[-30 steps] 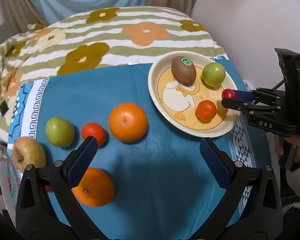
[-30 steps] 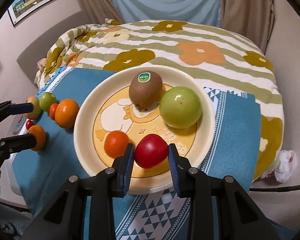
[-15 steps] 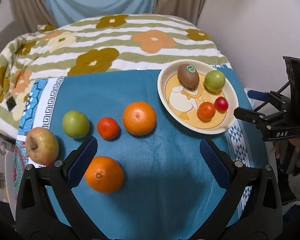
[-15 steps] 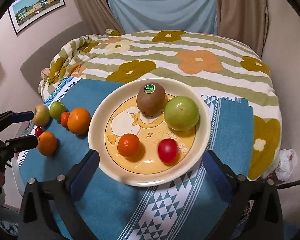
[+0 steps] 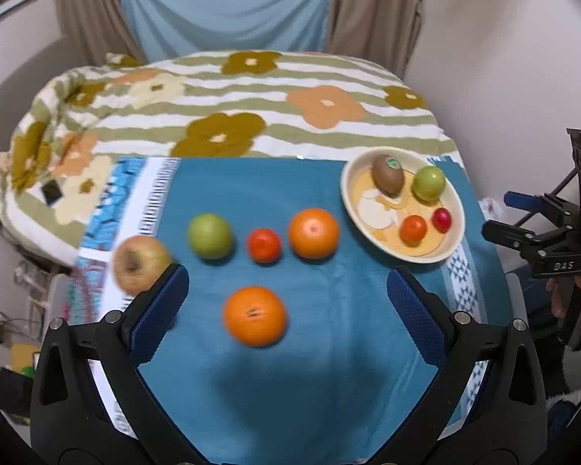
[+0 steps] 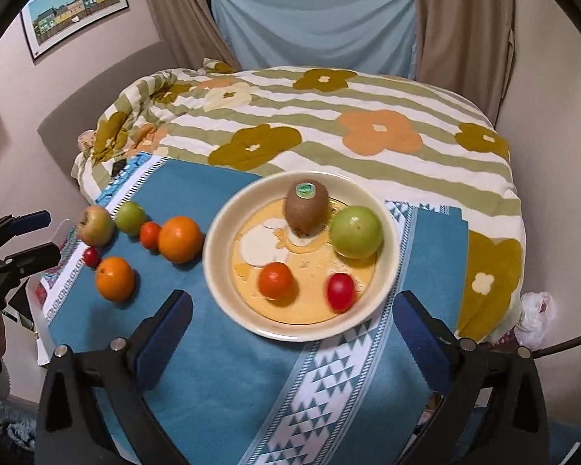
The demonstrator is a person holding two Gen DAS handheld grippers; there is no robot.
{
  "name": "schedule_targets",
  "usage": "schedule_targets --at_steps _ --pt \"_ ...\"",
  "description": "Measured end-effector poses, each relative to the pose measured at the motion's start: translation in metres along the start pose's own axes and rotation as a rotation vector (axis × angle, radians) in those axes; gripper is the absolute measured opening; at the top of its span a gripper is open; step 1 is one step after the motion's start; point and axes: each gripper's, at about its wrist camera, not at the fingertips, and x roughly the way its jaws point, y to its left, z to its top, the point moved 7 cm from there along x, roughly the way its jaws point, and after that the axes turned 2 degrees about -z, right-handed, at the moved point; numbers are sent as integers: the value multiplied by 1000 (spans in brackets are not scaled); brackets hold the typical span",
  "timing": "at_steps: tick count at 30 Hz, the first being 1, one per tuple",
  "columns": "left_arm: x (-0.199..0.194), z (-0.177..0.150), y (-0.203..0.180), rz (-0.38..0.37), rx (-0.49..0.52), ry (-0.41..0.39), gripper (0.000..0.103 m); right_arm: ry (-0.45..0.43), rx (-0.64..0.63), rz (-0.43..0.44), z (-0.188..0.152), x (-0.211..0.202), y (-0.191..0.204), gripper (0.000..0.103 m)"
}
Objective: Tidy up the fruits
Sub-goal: 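Move the left tool toward the red apple and close on it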
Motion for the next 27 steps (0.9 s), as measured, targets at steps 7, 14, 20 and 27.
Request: schedule_targets --at_steps 7,14,20,27 --pt "-32 -3 50 49 -22 -38 103 -28 34 3 11 -18 44 103" --pt "-49 -4 106 35 -16 -64 103 -43 49 -10 20 -22 103 103" --pt "-42 -3 151 -11 -8 -42 103 -22 121 -10 20 -7 147 103" --pt "-22 -5 178 -66 53 1 103 34 196 -34 9 22 189 103"
